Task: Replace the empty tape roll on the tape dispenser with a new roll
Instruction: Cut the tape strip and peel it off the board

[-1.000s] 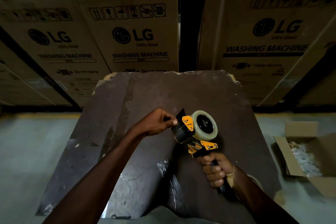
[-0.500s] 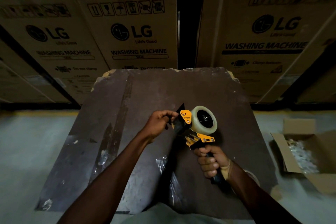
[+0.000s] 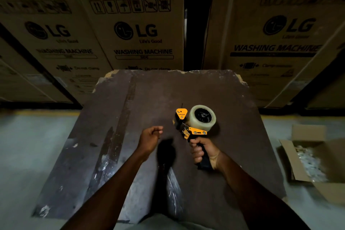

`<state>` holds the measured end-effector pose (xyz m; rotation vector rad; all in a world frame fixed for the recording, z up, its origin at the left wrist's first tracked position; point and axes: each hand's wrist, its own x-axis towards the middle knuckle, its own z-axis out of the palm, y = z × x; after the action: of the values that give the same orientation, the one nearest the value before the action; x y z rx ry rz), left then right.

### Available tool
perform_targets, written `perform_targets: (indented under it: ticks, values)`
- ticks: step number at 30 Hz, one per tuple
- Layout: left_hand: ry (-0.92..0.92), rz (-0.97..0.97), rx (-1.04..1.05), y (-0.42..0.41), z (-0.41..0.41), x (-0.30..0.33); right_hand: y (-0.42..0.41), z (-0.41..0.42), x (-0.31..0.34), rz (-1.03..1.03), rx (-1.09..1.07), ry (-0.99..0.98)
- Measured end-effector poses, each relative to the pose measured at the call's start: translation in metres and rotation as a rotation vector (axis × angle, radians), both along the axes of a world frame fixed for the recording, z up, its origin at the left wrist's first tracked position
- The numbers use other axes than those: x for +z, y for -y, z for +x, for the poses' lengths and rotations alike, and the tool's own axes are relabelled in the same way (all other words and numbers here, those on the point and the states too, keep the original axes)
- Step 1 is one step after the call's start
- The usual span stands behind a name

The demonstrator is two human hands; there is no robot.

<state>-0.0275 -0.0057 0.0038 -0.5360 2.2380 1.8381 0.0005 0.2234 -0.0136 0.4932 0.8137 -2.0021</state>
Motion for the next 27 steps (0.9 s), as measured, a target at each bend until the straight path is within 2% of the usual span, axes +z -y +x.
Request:
perform_targets:
  ticks: [8, 16, 19, 21, 23, 25, 27]
  values:
    - [0.049, -0.019, 0.017, 0.027, 0.017, -0.026, 0.014, -0.022, -0.017, 0.089, -0.019, 0.075]
    - [0.095, -0.075, 0.004, 0.032, 0.028, -0.038, 0.011, -0.016, -0.029, 0.338, 0.004, 0.045]
    - [0.124, -0.117, -0.026, 0.032, 0.037, -0.049, 0.01, -0.008, -0.034, 0.669, 0.035, -0.112]
    - [0.143, -0.153, -0.071, 0.032, 0.043, -0.056, 0.01, -0.003, -0.035, 0.901, 0.042, -0.286]
    - [0.152, -0.195, -0.115, 0.033, 0.049, -0.062, 0.008, 0.0, -0.036, 1.156, 0.152, -0.484]
    - [0.121, -0.243, -0.15, 0.03, 0.054, -0.062, 0.006, 0.005, -0.034, 1.31, 0.255, -0.6]
    - [0.09, -0.286, -0.189, 0.028, 0.058, -0.058, 0.006, 0.014, -0.027, 1.369, 0.286, -0.649]
